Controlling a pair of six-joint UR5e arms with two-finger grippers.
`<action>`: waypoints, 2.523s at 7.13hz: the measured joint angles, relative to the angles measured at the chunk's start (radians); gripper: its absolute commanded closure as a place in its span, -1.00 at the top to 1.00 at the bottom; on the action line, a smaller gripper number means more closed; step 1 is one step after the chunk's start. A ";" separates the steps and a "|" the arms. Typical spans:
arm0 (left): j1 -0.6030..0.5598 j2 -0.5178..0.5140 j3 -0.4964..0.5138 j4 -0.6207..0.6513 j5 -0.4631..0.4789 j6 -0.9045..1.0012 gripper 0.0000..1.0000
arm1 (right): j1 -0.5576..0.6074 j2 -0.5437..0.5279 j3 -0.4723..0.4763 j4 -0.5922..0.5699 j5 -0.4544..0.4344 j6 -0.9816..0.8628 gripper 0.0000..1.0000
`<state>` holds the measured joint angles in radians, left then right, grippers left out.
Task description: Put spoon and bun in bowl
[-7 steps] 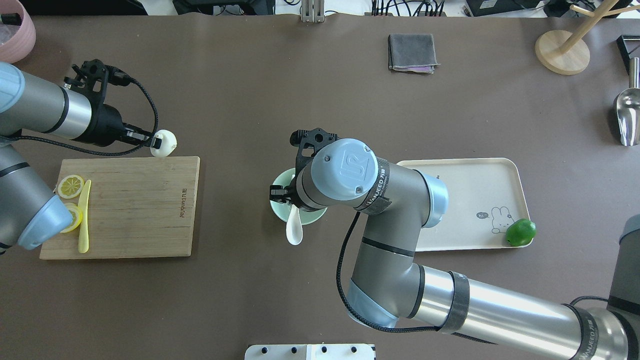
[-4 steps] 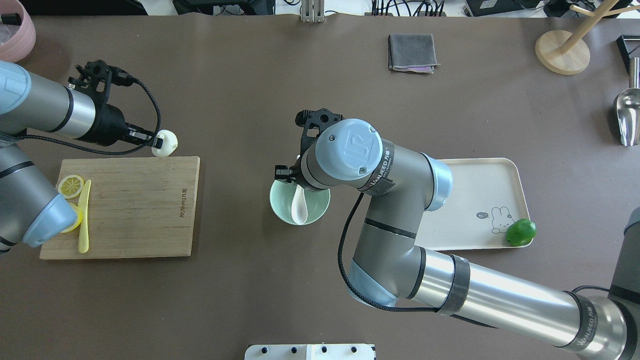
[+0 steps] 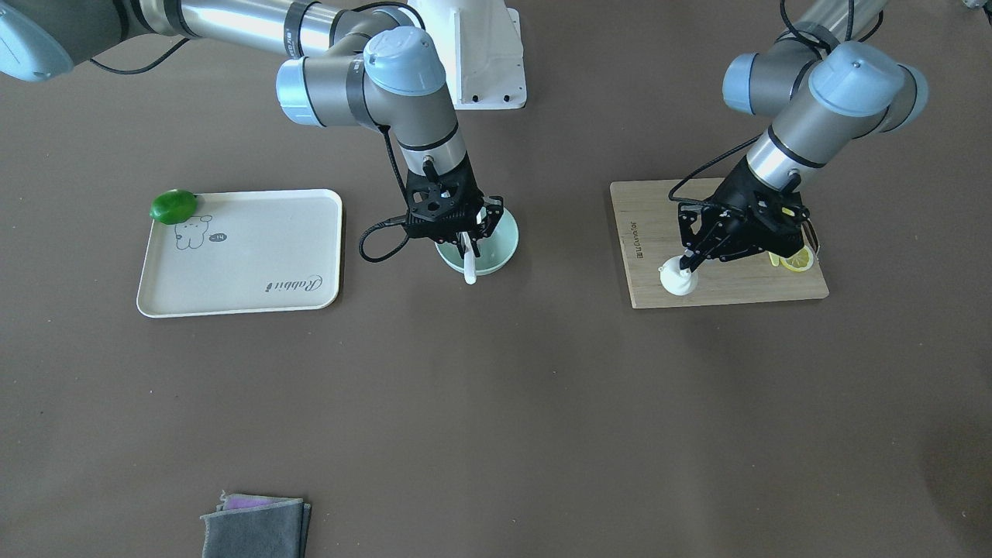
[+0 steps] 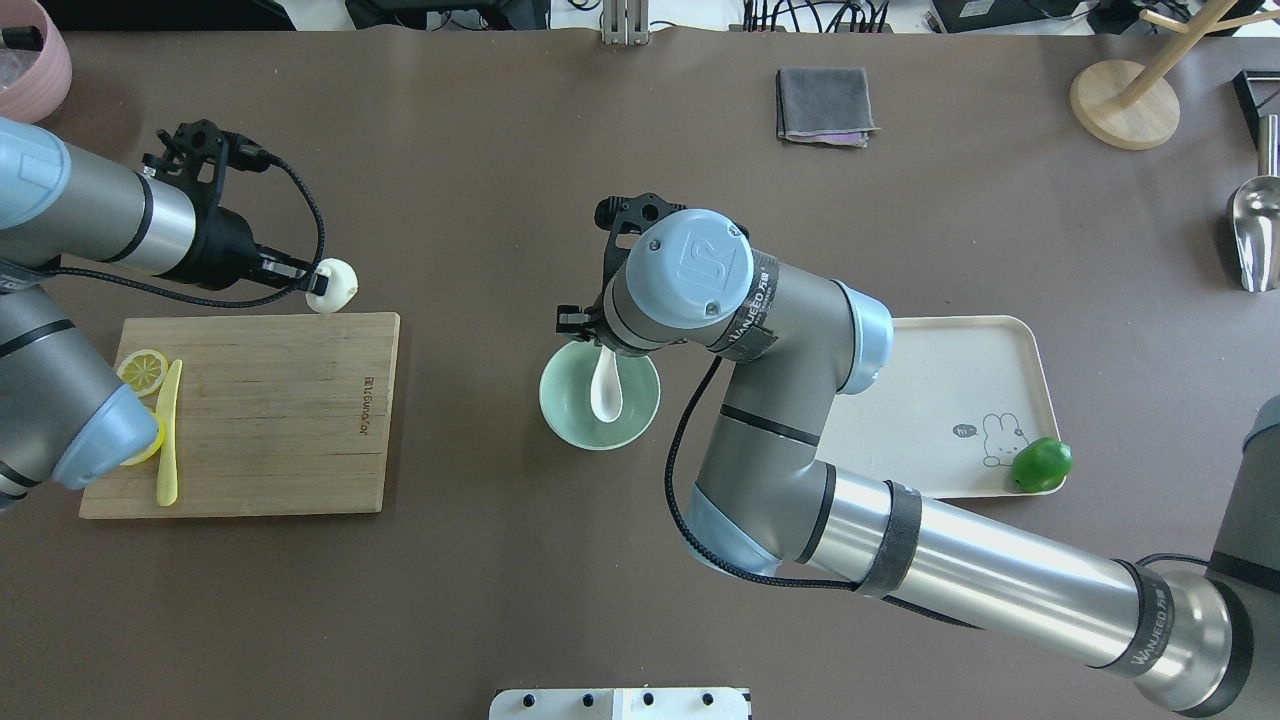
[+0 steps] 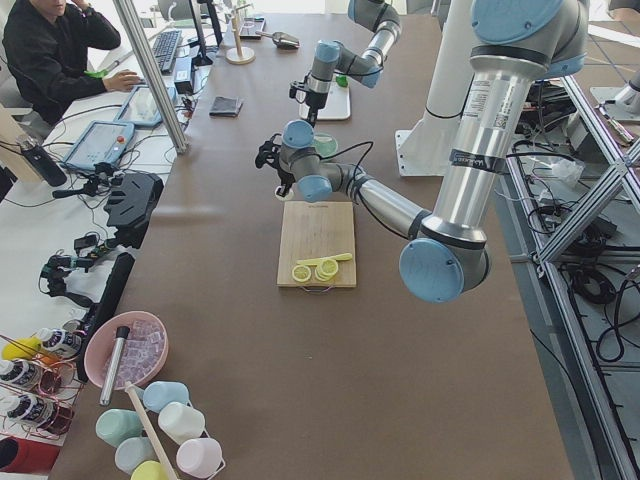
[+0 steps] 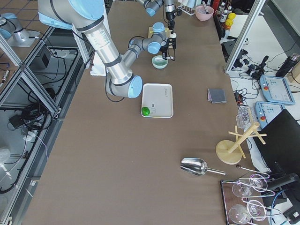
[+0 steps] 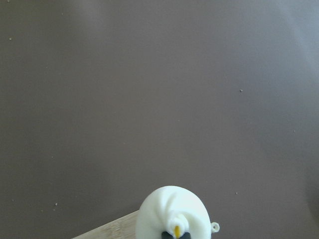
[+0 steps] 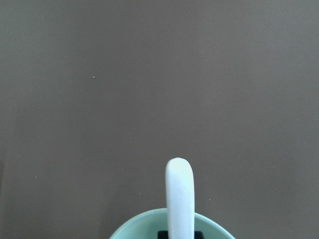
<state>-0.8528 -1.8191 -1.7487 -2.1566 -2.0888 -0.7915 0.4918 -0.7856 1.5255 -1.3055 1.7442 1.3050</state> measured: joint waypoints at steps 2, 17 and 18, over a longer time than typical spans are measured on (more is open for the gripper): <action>0.001 -0.004 0.001 0.001 0.001 -0.001 -1.00 | 0.005 0.014 -0.009 -0.001 0.001 0.007 1.00; 0.307 -0.308 0.037 0.031 0.252 -0.454 0.96 | 0.343 -0.510 0.282 -0.011 0.361 -0.463 1.00; 0.243 -0.281 0.003 0.099 0.238 -0.343 0.96 | 0.394 -0.557 0.286 -0.012 0.406 -0.532 1.00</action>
<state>-0.6095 -2.1002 -1.7460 -2.0579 -1.8512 -1.1345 0.8859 -1.3425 1.8118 -1.3177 2.1498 0.7725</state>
